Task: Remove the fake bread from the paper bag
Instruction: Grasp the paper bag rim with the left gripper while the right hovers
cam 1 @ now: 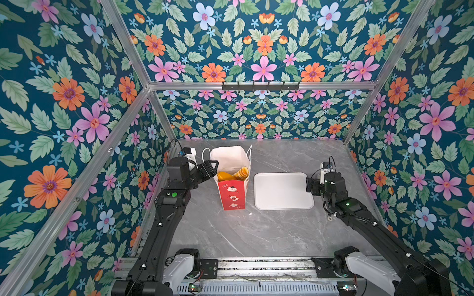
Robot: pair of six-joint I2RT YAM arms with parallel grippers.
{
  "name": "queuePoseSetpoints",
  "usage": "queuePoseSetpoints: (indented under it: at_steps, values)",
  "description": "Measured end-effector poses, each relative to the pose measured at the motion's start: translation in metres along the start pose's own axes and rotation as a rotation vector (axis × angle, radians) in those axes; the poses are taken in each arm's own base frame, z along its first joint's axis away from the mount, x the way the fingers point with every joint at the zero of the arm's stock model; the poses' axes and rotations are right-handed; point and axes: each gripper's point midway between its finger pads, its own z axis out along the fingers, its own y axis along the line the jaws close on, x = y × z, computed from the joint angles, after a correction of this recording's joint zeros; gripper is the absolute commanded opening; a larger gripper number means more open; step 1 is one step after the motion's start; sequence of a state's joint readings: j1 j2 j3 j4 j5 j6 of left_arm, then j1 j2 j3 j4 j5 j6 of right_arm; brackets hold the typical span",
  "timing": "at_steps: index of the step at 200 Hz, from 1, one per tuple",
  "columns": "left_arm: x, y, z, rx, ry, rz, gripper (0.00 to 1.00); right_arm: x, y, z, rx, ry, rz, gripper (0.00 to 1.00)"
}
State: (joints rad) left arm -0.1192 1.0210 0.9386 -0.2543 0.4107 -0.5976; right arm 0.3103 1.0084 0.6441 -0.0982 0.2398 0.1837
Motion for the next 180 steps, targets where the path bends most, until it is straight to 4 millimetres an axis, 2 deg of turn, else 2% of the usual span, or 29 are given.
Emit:
queuePoseSetpoints:
  at_steps: [22, 54, 79, 96, 112, 137, 180]
  values:
    - [0.002, -0.003, 0.009, -0.029, 0.007, 0.033, 0.68, 0.001, 0.000, 0.002, 0.000, 0.002, -0.001, 0.95]
    - [0.003, -0.012, 0.020, -0.094, 0.001, 0.106, 0.52, 0.002, 0.000, 0.004, 0.000, 0.001, -0.001, 0.96]
    - [0.003, -0.012, 0.027, -0.152, 0.000, 0.151, 0.45, 0.004, 0.000, 0.004, 0.001, 0.005, -0.002, 0.96]
    - [0.001, -0.007, 0.032, -0.200, -0.004, 0.174, 0.31, 0.006, 0.000, 0.005, 0.002, 0.007, -0.002, 0.96]
    - [0.000, -0.001, 0.032, -0.241, -0.007, 0.189, 0.22, 0.007, 0.000, 0.006, 0.002, 0.010, -0.003, 0.96]
    - [-0.001, 0.004, 0.031, -0.284, -0.011, 0.210, 0.00, 0.010, 0.000, 0.008, 0.004, 0.017, -0.005, 0.96]
    - [-0.010, 0.005, 0.033, -0.322, -0.006, 0.251, 0.00, 0.013, 0.000, 0.012, 0.006, 0.030, -0.008, 0.96]
